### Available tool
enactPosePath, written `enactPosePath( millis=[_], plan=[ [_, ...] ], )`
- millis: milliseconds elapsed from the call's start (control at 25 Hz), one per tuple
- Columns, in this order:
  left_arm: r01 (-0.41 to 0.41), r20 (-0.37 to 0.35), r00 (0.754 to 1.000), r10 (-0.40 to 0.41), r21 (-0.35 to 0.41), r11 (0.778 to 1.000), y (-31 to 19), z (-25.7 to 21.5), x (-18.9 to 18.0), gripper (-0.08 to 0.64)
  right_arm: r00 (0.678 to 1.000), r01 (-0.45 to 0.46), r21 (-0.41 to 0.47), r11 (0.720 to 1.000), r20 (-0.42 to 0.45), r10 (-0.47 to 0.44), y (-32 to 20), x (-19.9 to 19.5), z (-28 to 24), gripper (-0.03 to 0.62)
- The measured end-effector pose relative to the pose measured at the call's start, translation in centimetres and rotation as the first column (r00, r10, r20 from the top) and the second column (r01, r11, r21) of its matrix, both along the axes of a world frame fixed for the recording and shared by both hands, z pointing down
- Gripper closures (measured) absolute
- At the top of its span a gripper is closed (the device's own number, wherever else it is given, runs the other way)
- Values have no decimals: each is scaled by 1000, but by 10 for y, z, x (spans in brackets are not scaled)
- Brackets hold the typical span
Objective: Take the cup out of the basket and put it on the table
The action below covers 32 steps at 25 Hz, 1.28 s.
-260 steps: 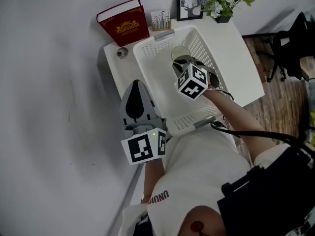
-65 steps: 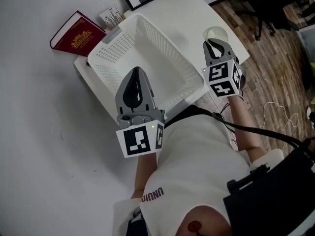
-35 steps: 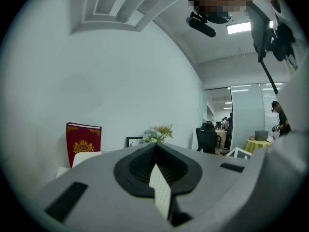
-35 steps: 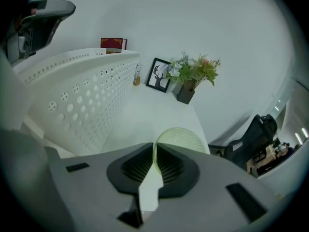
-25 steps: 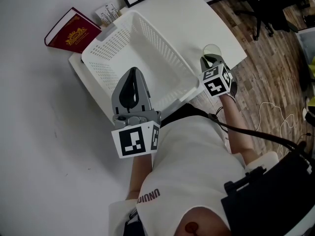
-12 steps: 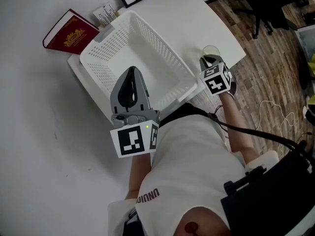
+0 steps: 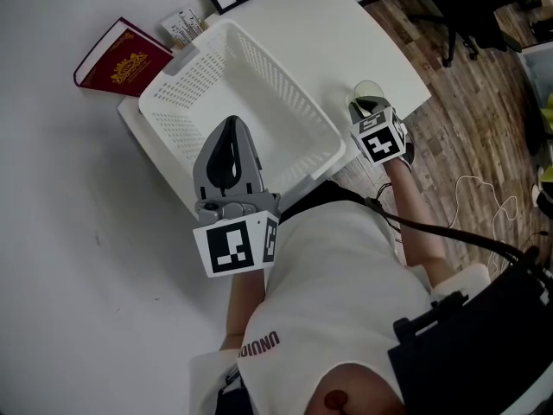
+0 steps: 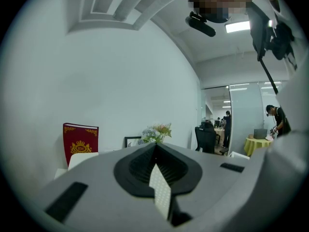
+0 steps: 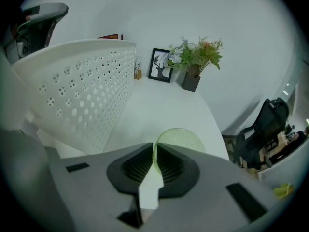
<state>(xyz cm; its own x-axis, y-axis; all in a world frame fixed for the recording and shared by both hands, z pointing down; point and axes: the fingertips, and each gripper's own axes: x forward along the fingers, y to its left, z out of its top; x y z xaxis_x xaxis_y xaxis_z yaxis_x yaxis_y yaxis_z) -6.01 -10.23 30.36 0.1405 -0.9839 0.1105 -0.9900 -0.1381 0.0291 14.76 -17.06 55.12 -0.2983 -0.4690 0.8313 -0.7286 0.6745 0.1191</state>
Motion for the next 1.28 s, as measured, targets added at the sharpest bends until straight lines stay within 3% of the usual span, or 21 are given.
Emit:
enactPosePath(
  millis=[720,1280],
  plan=[
    [5,-3,1000,-5,2,1000,-1,0,-1,549,998,59,-21,998,-32,-60,4,-3,5,551],
    [-7,-13,1000,7,5,1000,-7,3,1,549,993,106,13,994,-44,-106,1,-7,-3,510]
  ],
)
